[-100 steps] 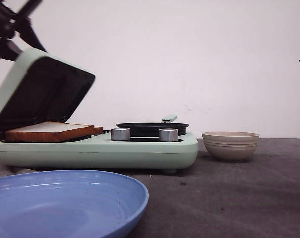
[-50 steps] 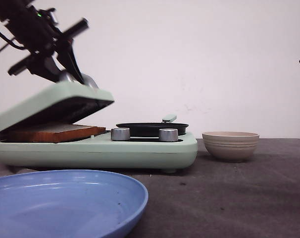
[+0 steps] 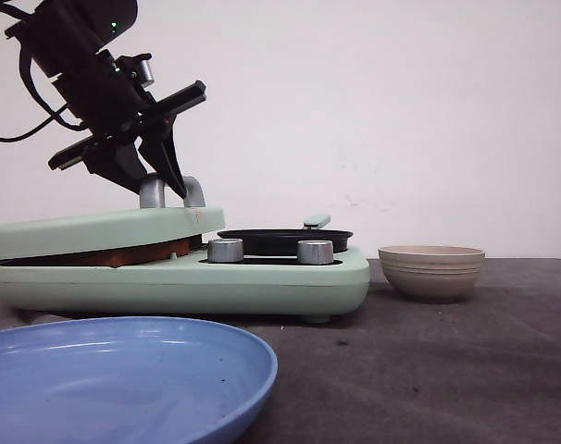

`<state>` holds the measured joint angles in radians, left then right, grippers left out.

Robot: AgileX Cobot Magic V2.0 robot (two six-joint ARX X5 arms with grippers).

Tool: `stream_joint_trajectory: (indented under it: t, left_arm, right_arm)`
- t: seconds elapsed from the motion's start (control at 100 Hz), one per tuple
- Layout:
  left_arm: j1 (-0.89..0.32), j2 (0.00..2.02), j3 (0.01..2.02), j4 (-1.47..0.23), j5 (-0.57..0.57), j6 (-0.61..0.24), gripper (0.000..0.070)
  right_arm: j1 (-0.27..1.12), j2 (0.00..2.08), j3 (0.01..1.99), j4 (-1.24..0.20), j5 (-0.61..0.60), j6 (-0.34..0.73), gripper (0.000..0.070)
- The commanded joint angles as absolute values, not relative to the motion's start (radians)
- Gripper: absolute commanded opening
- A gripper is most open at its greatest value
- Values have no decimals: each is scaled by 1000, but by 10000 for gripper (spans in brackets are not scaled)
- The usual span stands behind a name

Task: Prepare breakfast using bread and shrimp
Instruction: 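Push the open toaster lid down over the bread with the left gripper, then raise the left gripper away from the closed toaster lid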

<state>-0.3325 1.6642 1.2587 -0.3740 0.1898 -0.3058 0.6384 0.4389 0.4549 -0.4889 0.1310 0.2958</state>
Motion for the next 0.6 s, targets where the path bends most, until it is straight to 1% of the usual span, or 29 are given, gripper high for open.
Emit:
stream_joint_trajectory:
  t: [0.0,0.09,0.12,0.16,0.29,0.35,0.59]
  left_arm:
    - [-329,1710,1255,-411,172,-299,3]
    - [-328,1710,1255,-411,173,-299,6]
    - [-327,1710,1255,-411,173,-299,22]
    - [-327,1710,1255,-412,173,-299,61]
    - [-327,1708,1257,-412,176,-299,236]
    - [-327,1707,1262,-417,177,-299,278]
    - [-325,1686,1325,-453,176,-283,286]
  right_arm:
    - [646,442,457,-482,133,307,7]
    - [646,442,457,-483,133,307,7]
    - [646,442,457,-483,133,307,7]
    - [646,442,457,-484,133,307,7]
    - [646,442,457,-484,133,307,7]
    - [646,442,457,-484,133,307,7]
    - [646,442,457,-484,133,307,7]
